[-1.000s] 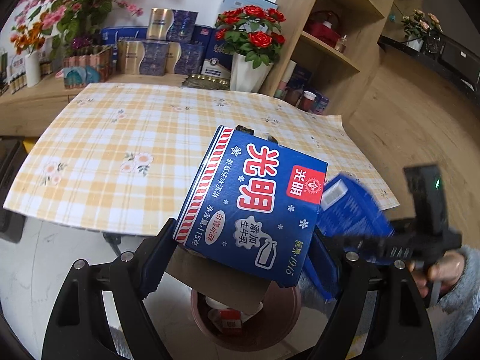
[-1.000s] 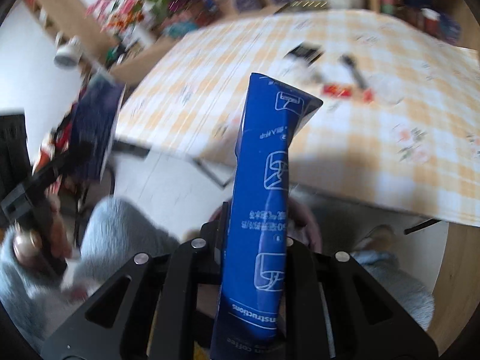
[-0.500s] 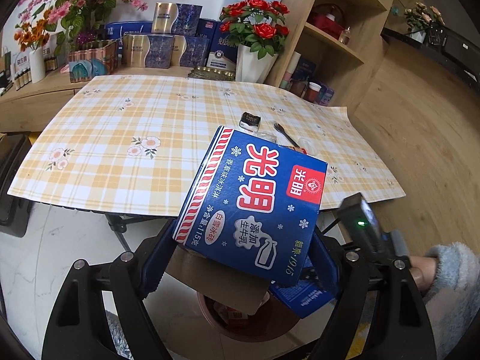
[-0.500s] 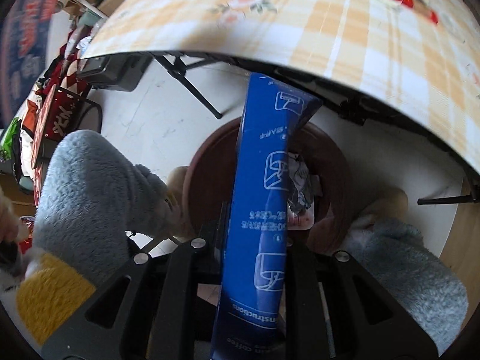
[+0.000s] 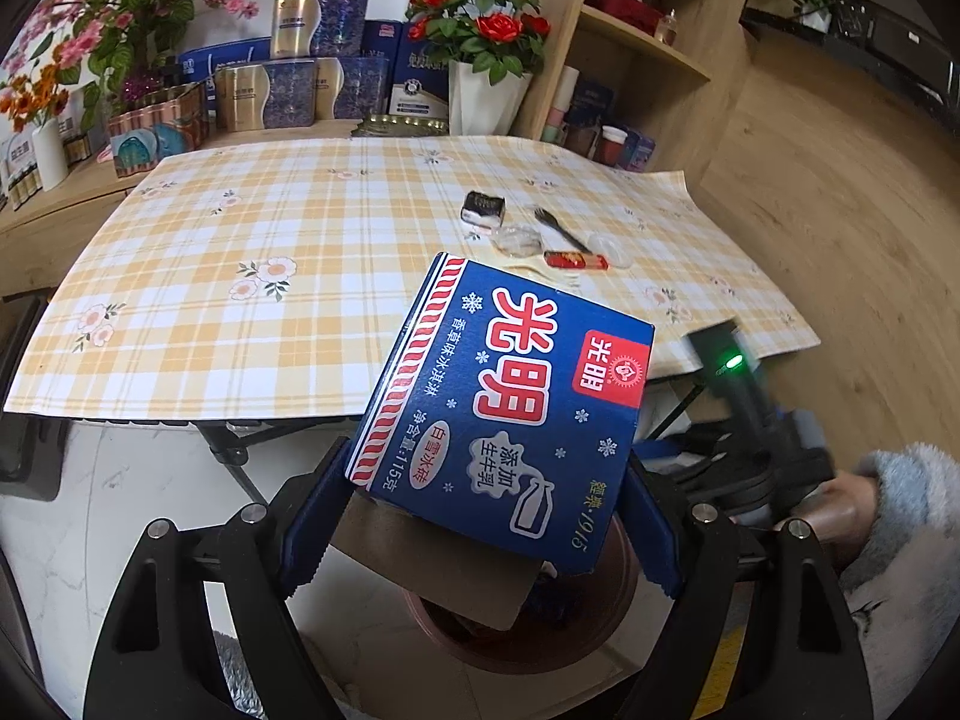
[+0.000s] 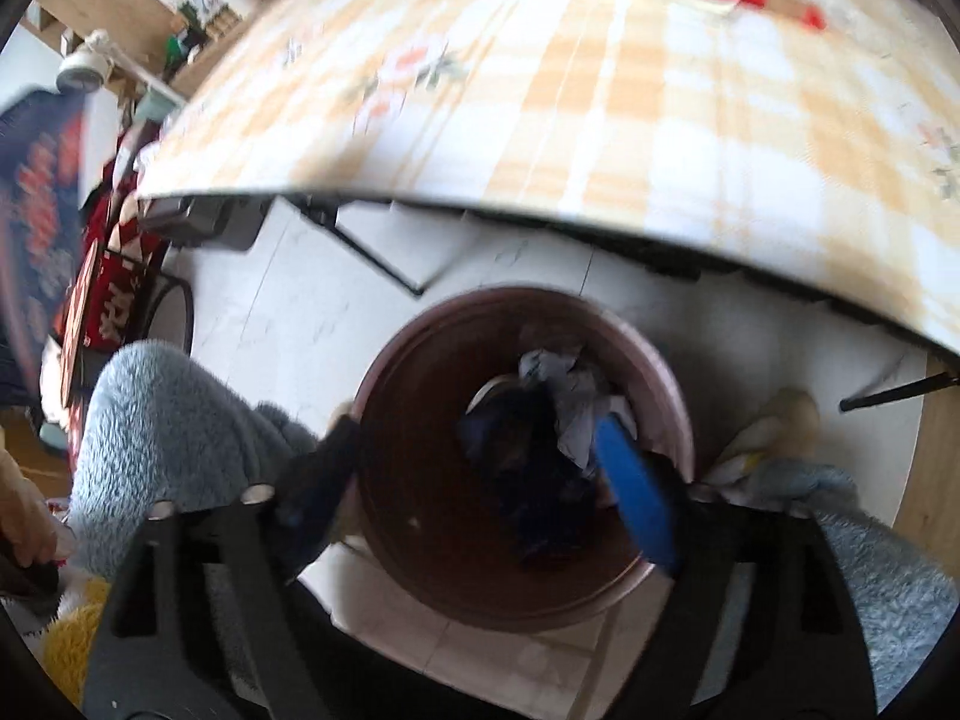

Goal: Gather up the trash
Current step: 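Open the left gripper to drop the box while the right gripper drops the bag into the bin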

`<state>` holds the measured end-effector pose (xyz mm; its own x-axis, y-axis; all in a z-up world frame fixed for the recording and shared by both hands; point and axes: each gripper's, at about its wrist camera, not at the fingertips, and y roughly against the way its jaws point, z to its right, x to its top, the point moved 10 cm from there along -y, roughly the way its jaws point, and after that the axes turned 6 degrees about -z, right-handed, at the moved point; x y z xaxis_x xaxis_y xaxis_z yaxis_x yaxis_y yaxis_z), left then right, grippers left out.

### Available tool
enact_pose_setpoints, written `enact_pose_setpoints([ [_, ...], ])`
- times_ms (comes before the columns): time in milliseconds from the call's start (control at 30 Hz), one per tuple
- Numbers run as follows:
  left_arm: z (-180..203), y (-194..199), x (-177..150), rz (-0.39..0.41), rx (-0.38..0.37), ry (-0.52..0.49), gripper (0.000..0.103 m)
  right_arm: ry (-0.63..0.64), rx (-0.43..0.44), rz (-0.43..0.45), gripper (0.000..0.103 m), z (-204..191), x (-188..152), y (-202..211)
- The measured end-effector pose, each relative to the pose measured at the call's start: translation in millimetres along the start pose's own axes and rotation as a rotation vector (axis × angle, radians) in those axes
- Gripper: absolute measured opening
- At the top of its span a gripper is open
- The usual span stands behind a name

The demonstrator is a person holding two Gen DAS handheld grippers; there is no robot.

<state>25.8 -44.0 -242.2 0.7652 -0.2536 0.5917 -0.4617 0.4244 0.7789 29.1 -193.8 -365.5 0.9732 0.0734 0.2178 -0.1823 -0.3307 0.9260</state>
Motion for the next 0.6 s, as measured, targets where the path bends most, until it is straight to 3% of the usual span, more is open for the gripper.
enact_pose_setpoints([
  [133,3,-12,-7,-0.005,-0.016,-0.018,0.080,-0.022,-0.053,0.118,0.097,20,-1,23],
  [367,18,-36,-10,-0.006,-0.046,-0.088,0.080,-0.112,-0.114,0.317,0.097,55,-4,60],
  [467,21,-47,-10,0.000,-0.025,-0.115,0.080,-0.152,-0.123,0.341,0.097,65,-6,60],
  [600,24,-69,-25,-0.051,-0.059,-0.116,0.074,-0.200,-0.102,0.341,0.097,73,-7,58],
])
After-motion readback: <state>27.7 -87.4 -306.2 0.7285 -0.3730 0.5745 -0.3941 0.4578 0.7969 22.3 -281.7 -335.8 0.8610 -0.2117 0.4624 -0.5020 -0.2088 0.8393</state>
